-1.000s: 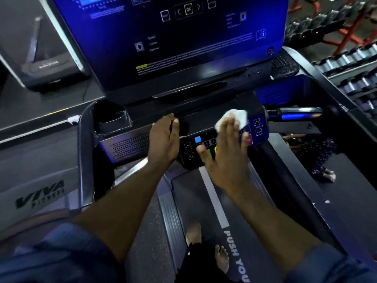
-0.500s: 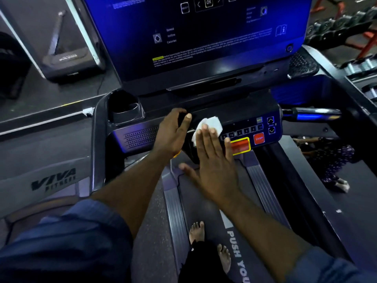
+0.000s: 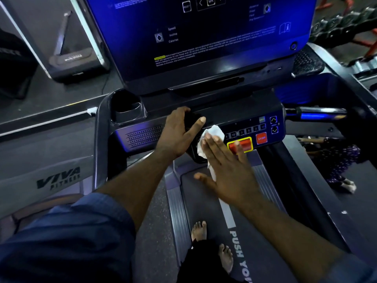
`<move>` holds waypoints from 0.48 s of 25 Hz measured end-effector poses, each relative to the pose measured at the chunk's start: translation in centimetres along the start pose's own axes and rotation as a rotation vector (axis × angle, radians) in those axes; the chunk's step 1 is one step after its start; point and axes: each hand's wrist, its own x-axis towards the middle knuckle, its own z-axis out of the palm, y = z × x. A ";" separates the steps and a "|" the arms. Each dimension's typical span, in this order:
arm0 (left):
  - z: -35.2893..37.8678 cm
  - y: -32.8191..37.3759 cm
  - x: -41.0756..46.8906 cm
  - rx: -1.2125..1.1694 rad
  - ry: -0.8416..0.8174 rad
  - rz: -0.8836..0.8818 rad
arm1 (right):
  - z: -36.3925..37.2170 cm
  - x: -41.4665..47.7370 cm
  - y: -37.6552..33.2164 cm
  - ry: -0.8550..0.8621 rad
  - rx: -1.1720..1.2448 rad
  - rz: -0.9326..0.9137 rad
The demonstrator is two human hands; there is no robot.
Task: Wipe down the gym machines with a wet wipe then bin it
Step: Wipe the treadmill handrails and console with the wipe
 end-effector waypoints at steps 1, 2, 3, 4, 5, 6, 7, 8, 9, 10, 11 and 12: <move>0.0 0.0 0.0 0.007 -0.012 0.013 | 0.0 0.0 1.6 0.035 -0.014 0.000; 0.0 -0.1 -0.1 0.016 -0.022 0.022 | -0.1 0.6 3.3 0.079 -0.023 0.053; -0.1 -0.1 -0.2 0.024 -0.033 0.029 | -0.3 1.1 5.1 0.103 0.006 0.166; -0.1 0.1 -0.2 0.036 -0.041 0.039 | -0.6 1.3 6.9 0.124 0.076 0.292; -0.1 0.1 -0.2 0.056 -0.051 0.045 | -0.4 1.0 8.2 0.147 0.147 0.387; 0.0 0.1 -0.2 0.074 -0.057 0.053 | 0.2 0.3 8.9 0.173 0.187 0.428; 0.0 0.2 -0.1 0.083 -0.059 0.061 | 1.0 -0.7 9.0 0.192 0.206 0.429; 0.0 0.2 -0.1 0.082 -0.060 0.068 | 1.7 -1.8 9.0 0.196 0.212 0.402; 0.1 0.2 -0.1 0.080 -0.067 0.071 | 1.9 -2.7 9.0 0.189 0.197 0.359; 0.1 0.1 -0.1 0.085 -0.079 0.076 | 2.1 -3.0 9.5 0.188 0.170 0.325; 0.1 0.1 -0.1 0.094 -0.087 0.082 | 1.8 -2.8 10.2 0.193 0.155 0.313; 0.1 0.0 -0.1 0.102 -0.092 0.086 | 1.5 -2.3 10.9 0.207 0.161 0.335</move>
